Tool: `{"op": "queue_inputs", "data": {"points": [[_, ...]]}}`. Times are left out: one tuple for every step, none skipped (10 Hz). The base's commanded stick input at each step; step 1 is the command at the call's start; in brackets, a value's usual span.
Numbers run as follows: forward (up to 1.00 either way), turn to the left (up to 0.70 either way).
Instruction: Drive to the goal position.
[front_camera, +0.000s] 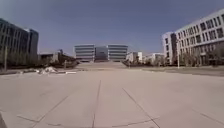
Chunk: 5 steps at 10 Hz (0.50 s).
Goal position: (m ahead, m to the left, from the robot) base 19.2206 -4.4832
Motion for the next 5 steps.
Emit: {"op": "queue_inputs", "data": {"points": [[0.70, 0.00], [0.70, 0.00], [0.70, 0.00], [0.70, 0.00], [0.70, 0.00]]}}
